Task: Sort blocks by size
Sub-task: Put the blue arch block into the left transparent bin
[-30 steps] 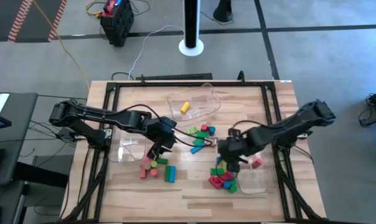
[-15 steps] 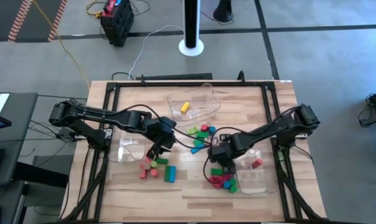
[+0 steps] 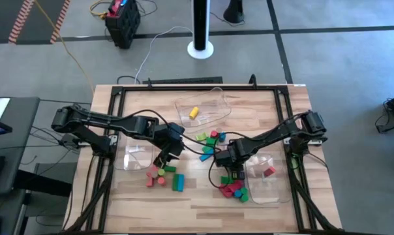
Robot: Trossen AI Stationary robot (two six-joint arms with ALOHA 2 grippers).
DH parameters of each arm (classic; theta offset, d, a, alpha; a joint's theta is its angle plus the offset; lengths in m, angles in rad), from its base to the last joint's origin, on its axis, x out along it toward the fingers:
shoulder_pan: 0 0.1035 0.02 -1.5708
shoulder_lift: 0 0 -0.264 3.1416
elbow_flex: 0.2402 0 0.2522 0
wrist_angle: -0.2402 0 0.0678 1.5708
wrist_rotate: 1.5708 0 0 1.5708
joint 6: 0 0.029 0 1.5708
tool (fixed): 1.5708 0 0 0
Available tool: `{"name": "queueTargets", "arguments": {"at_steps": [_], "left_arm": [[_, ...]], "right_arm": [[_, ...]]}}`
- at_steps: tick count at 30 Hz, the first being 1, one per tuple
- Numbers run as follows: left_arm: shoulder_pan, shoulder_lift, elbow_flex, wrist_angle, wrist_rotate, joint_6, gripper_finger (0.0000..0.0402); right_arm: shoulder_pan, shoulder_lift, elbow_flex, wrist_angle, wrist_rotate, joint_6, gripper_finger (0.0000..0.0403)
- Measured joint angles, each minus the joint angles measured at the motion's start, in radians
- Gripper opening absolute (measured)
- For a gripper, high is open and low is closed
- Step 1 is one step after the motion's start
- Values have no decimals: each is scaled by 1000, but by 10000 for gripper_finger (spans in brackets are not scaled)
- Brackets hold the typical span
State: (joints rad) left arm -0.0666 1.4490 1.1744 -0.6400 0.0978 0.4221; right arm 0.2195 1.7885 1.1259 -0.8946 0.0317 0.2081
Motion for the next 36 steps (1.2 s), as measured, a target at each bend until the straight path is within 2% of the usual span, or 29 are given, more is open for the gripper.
{"name": "queueTargets", "arguments": {"at_steps": [11,27,36], "left_arm": [[0,0,0,-7,0,3,202],[0,0,0,-26,0,0,202],[0,0,0,-21,-47,9,202]], "right_arm": [[0,0,0,18,-8,0,120],[0,0,-49,91,-11,13,115],[10,-2,-48,92,-10,0,63]]}}
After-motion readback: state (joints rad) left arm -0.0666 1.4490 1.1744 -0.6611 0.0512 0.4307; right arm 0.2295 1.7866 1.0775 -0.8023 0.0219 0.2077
